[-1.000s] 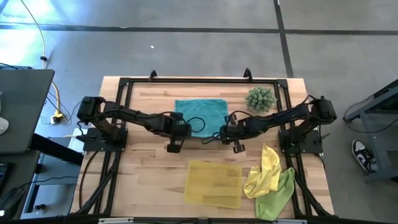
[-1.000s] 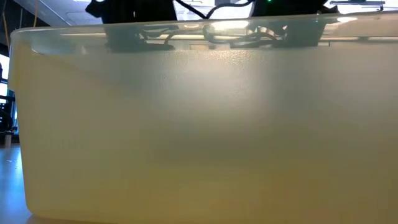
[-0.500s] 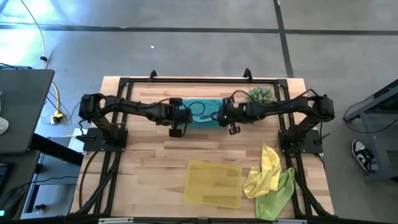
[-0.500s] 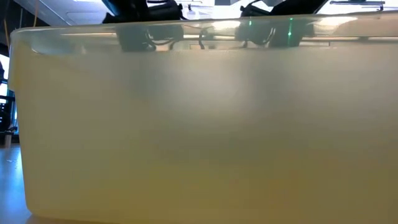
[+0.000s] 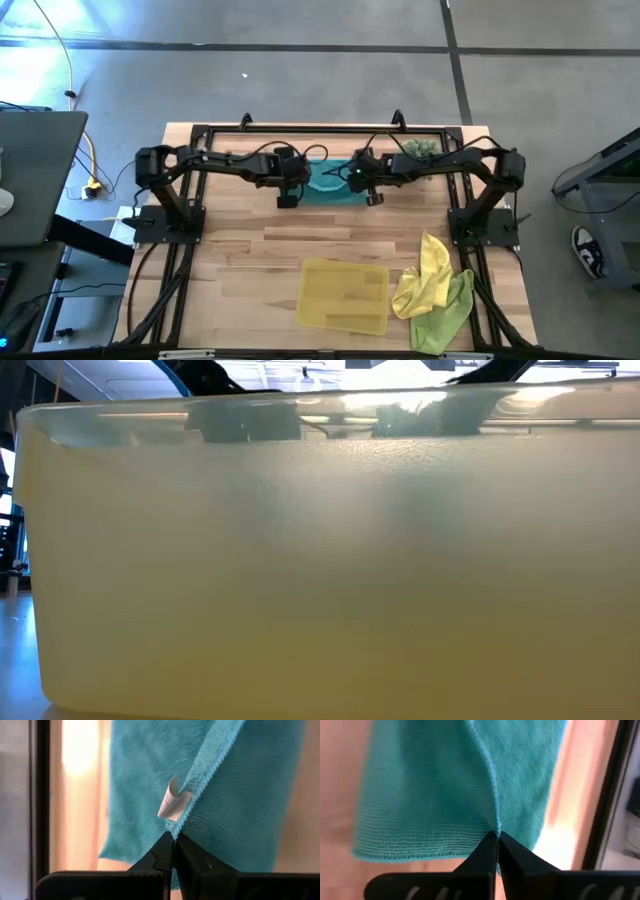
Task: Roll microfiber towels into tight, uniform cylinder then place into a basket
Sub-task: Fold the blue towel
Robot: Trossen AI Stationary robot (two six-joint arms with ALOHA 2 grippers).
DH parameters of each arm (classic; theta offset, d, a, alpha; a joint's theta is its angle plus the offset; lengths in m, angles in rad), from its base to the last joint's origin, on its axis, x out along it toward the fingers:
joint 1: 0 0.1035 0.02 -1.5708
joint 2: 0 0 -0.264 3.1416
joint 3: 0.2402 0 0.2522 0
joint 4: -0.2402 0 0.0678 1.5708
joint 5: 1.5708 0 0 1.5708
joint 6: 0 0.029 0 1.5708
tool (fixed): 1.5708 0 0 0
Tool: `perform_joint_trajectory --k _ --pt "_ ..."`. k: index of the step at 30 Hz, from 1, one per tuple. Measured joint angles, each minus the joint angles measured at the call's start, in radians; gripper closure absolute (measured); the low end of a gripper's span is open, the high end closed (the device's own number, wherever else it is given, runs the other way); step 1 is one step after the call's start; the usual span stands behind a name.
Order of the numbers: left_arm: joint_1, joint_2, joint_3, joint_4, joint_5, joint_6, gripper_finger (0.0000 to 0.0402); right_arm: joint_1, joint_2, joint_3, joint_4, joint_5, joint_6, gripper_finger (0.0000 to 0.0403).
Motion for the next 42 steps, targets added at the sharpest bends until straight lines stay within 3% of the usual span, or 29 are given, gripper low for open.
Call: perform_joint_trajectory --k 5,16,26,42 --pt "0.033 0.056 0.0 0.042 -0.022 0.043 0.0397 -0.025 0.025 0.0 0.024 0.077 -0.058 0.0403" --pt "0.053 0.089 0.002 0.068 -0.159 0.082 0.0397 -0.065 0.026 0.0 0.07 0.057 -0.09 0.0403" --pt "0.065 0.089 0.002 0.079 -0.146 0.061 0.0397 -0.066 0.026 0.0 0.143 0.049 -0.14 0.0403" --pt "0.065 0.089 0.002 0.094 -0.247 0.051 0.0397 -0.103 0.026 0.0 0.142 0.094 -0.14 0.0403"
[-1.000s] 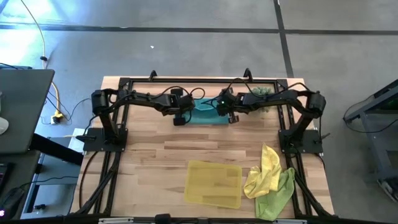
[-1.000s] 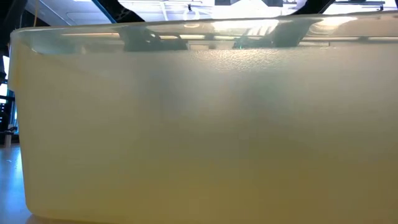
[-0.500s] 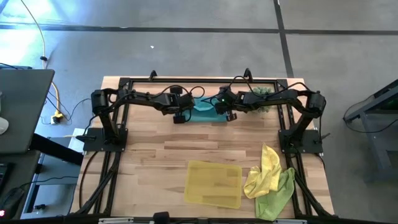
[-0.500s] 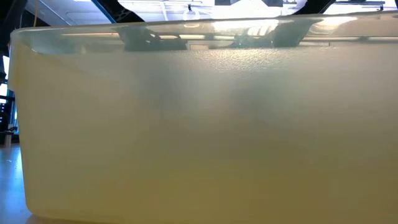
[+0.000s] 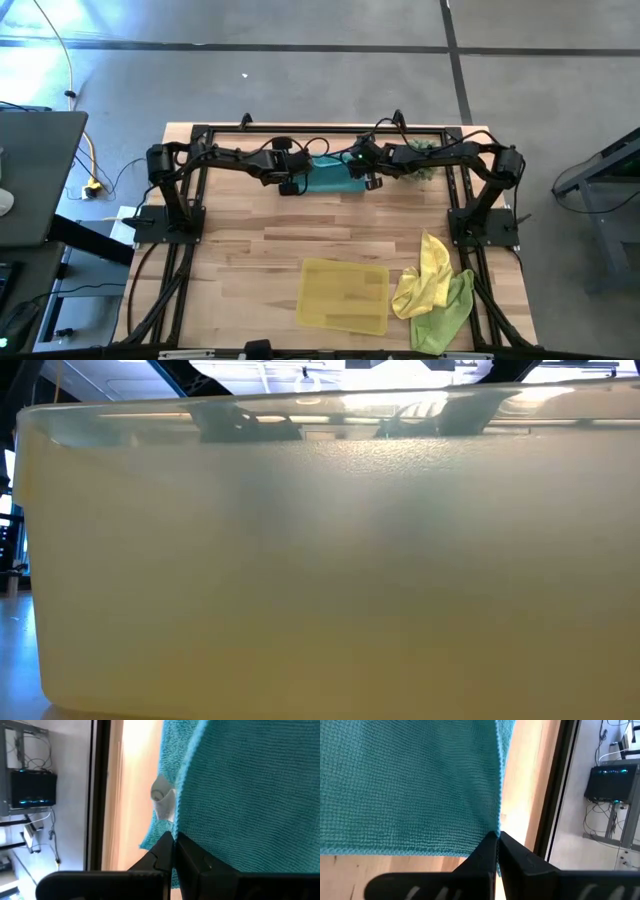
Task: Roll microfiber towels into tight, uniform cylinder then place into a basket
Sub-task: Fold the blue towel
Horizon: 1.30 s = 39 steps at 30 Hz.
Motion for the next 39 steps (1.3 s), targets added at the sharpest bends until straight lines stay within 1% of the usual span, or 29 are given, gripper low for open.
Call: perform_joint_trajectory --k 6,11,14,17,19,21,23,25,27,28,30,34,35,36,39 --pt "0.012 0.0 0.0 0.03 -0.013 0.0 0.0397 -0.018 0.0 0.0 0.015 -0.005 0.0 0.0402" --pt "0.022 0.0 0.0 0.03 -0.003 0.0 0.0397 -0.022 0.0 0.0 0.015 -0.037 0.0 0.0402" --pt "0.023 0.0 0.0 0.03 0.001 0.0 0.0397 -0.022 0.0 0.0 0.018 -0.038 0.0 0.04" --pt "0.023 0.0 0.0 0.03 0.014 0.0 0.0397 -0.022 0.0 0.0 0.022 -0.038 0.0 0.0383" --pt "0.024 0.0 0.0 0.033 0.026 0.0 0.0397 -0.022 0.0 0.0 0.027 -0.033 0.0 0.036" --pt "0.024 0.0 0.0 0.041 0.029 0.0 0.0397 -0.021 0.0 0.0 0.029 0.007 0.0 0.0332" --pt "0.024 0.0 0.0 0.055 0.029 0.0 0.0397 -0.013 0.0 0.0 0.029 0.097 0.006 0.0304" --pt "0.026 0.0 0.0 0.07 0.03 0.0 0.0397 0.0 0.0 0.0 0.027 0.192 0.047 0.028" --pt "0.027 0.0 0.0 0.077 0.03 0.003 0.0397 0.013 0.0 0.0 0.014 0.219 0.107 0.0265" --pt "0.027 0.0 0.0 0.077 0.03 0.007 0.0397 0.02 0.0 0.0 0.005 0.207 0.14 0.0261" --pt "0.027 0.0 0.0 0.077 0.03 0.008 0.0397 0.033 0.0 0.0 -0.009 0.14 0.2 0.0259" --pt "0.027 0.0 0.0 0.076 0.03 0.007 0.0397 0.044 0.0 0.0 -0.01 -0.08 0.293 0.0266" --pt "0.027 0.0 0.0 0.076 0.03 0.007 0.0397 0.042 0.0 0.0 -0.007 -0.114 0.302 0.0269" --pt "0.027 0.0 0.0 0.075 0.03 0.002 0.0397 0.04 0.003 0.0 0.001 -0.129 0.311 0.0271" --pt "0.026 0.0 0.0 0.071 0.03 -0.021 0.0397 0.031 0.027 0.0 0.025 -0.128 0.346 0.0279"
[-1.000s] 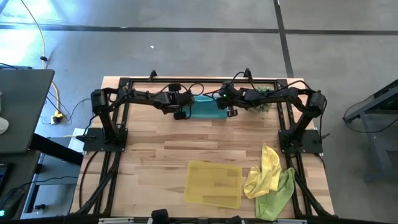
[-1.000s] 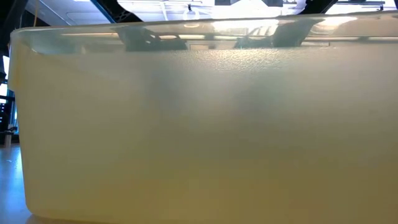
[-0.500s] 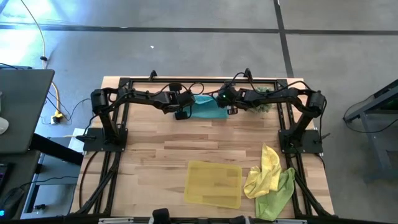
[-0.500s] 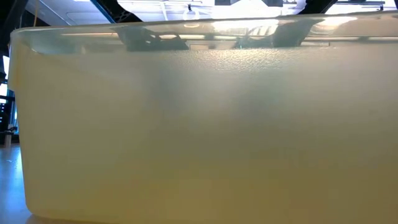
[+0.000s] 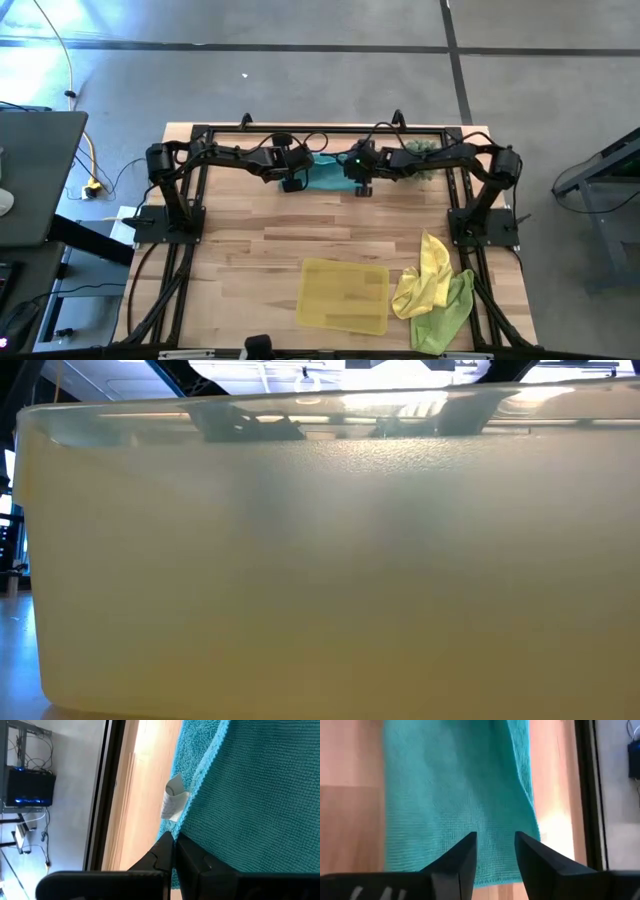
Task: Roll microfiber towels into tight, uniform cylinder then place into a basket
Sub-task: Fold the blue towel, then roll the blue towel
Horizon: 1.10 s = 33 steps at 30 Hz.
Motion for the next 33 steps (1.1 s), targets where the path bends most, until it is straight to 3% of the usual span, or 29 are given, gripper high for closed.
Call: perform_joint_trajectory --k 5,11,20,25,27,33 --pt "0.0 0.0 0.0 -0.015 -0.007 -0.056 0.0397 -0.004 0.082 0.0 0.018 -0.003 0.034 0.0284" --pt "0.0 0.0 0.0 -0.053 -0.09 -0.072 0.0387 -0.003 0.132 0.005 0.047 0.01 0.049 0.0284" --pt "0.0 0.0 0.0 -0.091 -0.147 -0.103 0.0288 -0.003 0.128 0.0 0.095 -0.004 0.043 0.0284" --pt "0.0 0.0 0.0 -0.094 -0.321 -0.132 0.0251 -0.003 0.128 0.0 0.093 -0.004 0.048 0.0284" --pt "0.0 0.0 0.0 -0.097 -0.286 -0.172 0.0248 0.002 0.128 0.0 0.092 -0.002 0.052 0.0284" --pt "0.011 0.003 0.0 -0.104 0.093 -0.264 0.0258 0.042 0.126 0.0 0.065 0.023 0.158 0.0284"
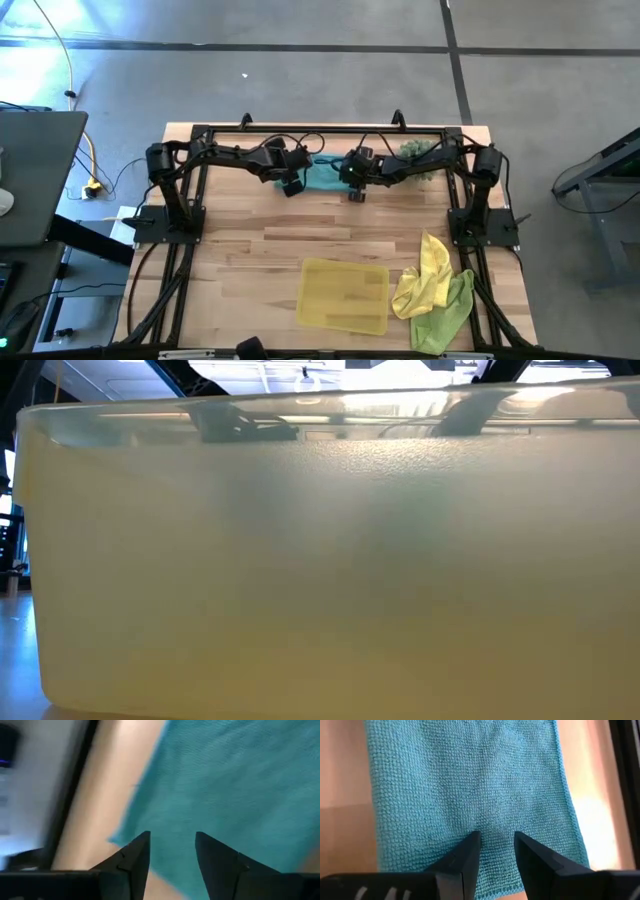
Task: Roll microfiber towels into tight, uniform cylinder then place into a basket
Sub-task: Roll the blue towel
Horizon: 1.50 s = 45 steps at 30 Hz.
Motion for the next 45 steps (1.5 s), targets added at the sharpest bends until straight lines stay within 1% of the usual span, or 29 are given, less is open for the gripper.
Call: perform_joint_trajectory --k 4,6,10,12,15,18,20,22,24,30,32,33,36,38,41,45 --pt "0.011 0.019 0.0 -0.014 0.099 -0.069 0.0269 0.02 -0.002 0.002 -0.031 0.014 0.057 0.0284" --pt "0.009 0.037 0.001 -0.021 0.155 -0.106 0.0274 0.025 -0.002 0.002 -0.04 0.056 0.057 0.0284" --pt "-0.017 0.064 0.004 -0.033 0.238 -0.192 0.028 0.019 0.001 -0.002 -0.031 0.153 -0.024 0.0284" --pt "-0.039 0.073 0.005 -0.027 0.258 -0.261 0.0282 0.004 0.003 -0.003 0.008 0.168 -0.073 0.0284" --pt "-0.087 0.077 0.005 0.0 0.328 -0.341 0.0285 -0.02 0.003 -0.003 0.089 0.175 -0.116 0.0284" --pt "-0.133 0.07 0.002 0.055 0.402 -0.341 0.0288 -0.04 0.003 -0.003 0.152 0.188 -0.113 0.0284" --pt "-0.16 0.068 -0.001 0.102 0.421 -0.3 0.0291 -0.042 0.003 0.005 0.147 0.219 -0.098 0.0284" --pt "-0.177 0.051 -0.002 0.133 0.422 -0.256 0.0294 -0.036 0.003 0.03 0.091 0.252 -0.043 0.0284" --pt "-0.192 0.033 0.021 0.131 0.393 -0.219 0.0297 -0.016 0.003 0.07 -0.001 0.259 0.05 0.0284" --pt "-0.173 -0.027 0.056 0.086 0.254 -0.03 0.0307 0.07 0.001 0.23 -0.42 0.236 0.471 0.0284" --pt "-0.155 -0.032 0.063 0.093 0.257 0.051 0.0309 0.099 0.0 0.265 -0.539 0.225 0.603 0.0284" --pt "-0.144 -0.031 0.063 0.08 0.283 0.105 0.0311 0.114 0.0 0.274 -0.584 0.216 0.659 0.0284" --pt "-0.115 -0.022 0.06 0.048 0.364 0.248 0.0314 0.144 0.0 0.275 -0.677 0.196 0.774 0.0284" --pt "-0.098 -0.011 0.06 0.034 0.381 0.302 0.0317 0.154 -0.001 0.255 -0.685 0.196 0.811 0.0284" --pt "-0.07 0.001 0.06 0.018 0.382 0.318 0.0321 0.15 -0.001 0.212 -0.673 0.196 0.861 0.0284" --pt "-0.036 0.022 0.061 -0.012 0.386 0.3 0.0328 0.135 0.0 0.145 -0.645 0.166 0.929 0.0284"
